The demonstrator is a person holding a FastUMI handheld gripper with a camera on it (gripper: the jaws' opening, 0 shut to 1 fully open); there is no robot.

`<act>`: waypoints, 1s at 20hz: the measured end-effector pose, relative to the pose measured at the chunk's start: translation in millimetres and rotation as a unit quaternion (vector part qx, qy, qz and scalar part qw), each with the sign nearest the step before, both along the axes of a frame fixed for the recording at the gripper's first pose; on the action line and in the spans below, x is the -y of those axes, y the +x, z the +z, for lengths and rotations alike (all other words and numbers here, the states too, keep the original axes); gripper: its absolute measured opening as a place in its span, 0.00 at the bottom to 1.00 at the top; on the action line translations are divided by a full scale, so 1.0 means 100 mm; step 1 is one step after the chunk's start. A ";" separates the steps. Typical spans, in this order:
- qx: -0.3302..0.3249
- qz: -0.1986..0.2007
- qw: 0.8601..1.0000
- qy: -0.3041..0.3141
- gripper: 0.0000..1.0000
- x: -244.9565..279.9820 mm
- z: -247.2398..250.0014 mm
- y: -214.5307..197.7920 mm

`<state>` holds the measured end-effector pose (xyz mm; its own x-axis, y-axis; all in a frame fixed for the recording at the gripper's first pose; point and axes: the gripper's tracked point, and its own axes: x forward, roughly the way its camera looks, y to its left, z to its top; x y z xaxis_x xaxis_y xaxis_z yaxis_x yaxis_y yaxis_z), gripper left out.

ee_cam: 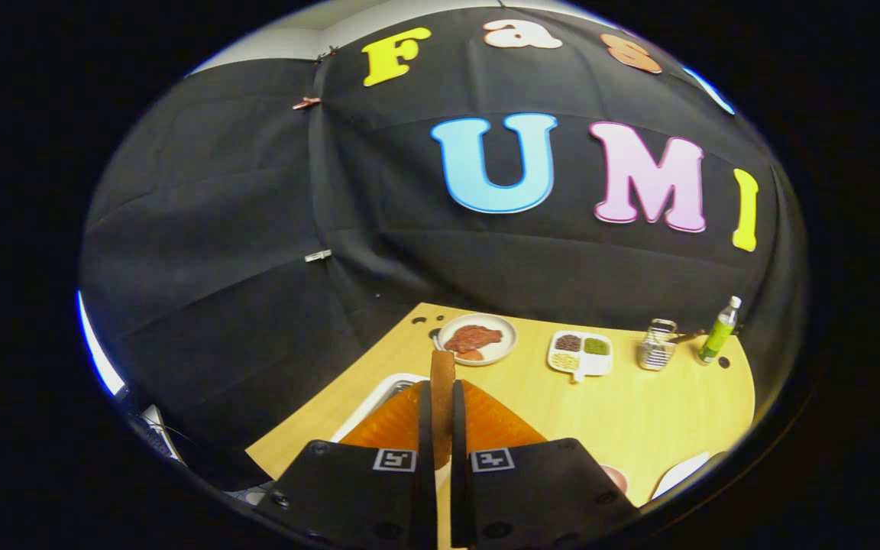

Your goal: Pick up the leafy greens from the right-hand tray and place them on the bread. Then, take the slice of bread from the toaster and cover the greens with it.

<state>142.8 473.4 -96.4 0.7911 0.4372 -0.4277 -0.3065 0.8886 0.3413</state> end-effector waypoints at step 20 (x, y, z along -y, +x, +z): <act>-0.112 -0.115 0.987 0.001 0.11 1.00 -1.61 -0.76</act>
